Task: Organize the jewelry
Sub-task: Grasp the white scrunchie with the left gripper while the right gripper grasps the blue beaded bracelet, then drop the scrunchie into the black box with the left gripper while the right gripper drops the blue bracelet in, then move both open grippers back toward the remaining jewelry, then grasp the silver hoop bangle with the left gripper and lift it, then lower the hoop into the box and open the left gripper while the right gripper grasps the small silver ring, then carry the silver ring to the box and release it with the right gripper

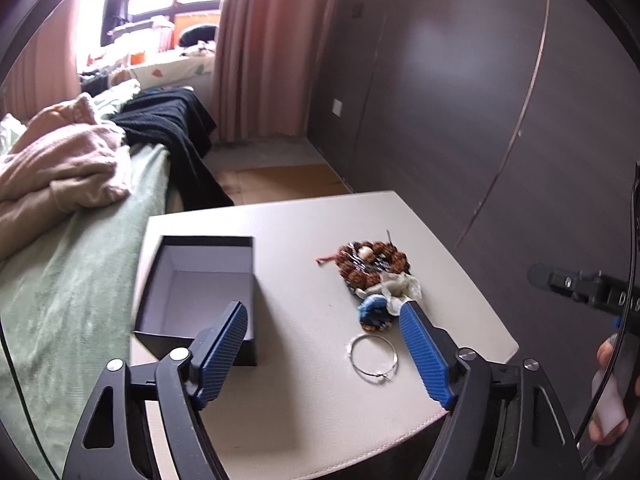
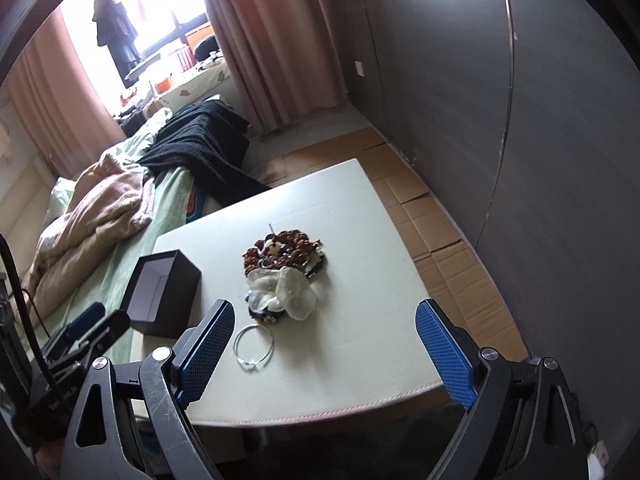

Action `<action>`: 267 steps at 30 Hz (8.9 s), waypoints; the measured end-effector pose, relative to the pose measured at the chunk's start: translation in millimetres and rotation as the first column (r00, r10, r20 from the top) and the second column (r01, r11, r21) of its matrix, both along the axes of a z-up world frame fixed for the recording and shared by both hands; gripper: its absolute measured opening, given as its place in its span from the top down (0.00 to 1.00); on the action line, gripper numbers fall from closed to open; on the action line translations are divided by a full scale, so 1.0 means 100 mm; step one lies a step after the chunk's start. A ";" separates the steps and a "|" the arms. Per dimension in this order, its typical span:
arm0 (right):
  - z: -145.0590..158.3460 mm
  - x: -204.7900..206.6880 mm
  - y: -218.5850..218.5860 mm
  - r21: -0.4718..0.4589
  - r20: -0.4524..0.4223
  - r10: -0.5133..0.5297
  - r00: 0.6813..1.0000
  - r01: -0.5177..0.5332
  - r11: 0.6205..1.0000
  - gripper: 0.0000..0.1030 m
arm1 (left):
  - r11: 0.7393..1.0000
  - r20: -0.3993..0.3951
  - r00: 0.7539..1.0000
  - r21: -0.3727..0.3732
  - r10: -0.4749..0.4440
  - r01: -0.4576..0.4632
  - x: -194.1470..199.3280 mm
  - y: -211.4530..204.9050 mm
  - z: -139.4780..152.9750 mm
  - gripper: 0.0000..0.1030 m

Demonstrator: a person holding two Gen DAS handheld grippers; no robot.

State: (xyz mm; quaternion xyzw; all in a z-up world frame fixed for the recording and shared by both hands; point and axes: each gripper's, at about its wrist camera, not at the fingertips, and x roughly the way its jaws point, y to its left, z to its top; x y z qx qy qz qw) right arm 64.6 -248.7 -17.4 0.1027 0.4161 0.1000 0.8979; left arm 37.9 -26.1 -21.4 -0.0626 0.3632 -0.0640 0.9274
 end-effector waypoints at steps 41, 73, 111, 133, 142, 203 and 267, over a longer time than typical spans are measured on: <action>-0.84 1.20 0.19 0.339 -0.320 0.002 0.948 0.112 0.934 0.35 | 0.991 -0.039 0.992 -0.073 -0.119 0.116 0.89 -0.21 -0.27 1.00; -0.83 0.84 0.81 0.256 -0.286 0.068 0.956 0.008 0.967 0.89 | 0.981 0.069 0.991 -0.163 0.116 -0.103 0.43 0.82 0.14 1.00; -0.15 0.76 1.93 0.420 -0.007 0.384 0.923 -0.346 0.839 0.37 | 0.889 0.014 0.939 -0.325 0.345 -0.322 0.10 1.73 0.18 0.26; -0.21 0.65 0.47 0.313 -0.159 0.136 0.978 -0.080 0.946 0.35 | 0.978 -0.022 0.998 -0.200 0.055 -0.058 0.31 0.54 0.02 0.30; -0.23 0.56 -0.02 0.190 -0.180 0.067 0.981 -0.032 0.981 0.35 | 0.996 -0.081 0.995 -0.072 -0.057 0.052 0.31 0.01 -0.22 0.30; -0.55 0.69 0.54 0.112 -0.284 0.188 0.940 -0.162 0.980 0.24 | 0.996 -0.124 0.989 -0.039 0.078 -0.084 0.55 0.40 -0.28 0.51; -0.99 1.08 2.10 -0.234 -0.334 0.309 0.891 -0.396 0.888 0.86 | 0.930 -0.205 0.948 -0.228 0.242 -0.287 0.67 1.56 -0.26 0.36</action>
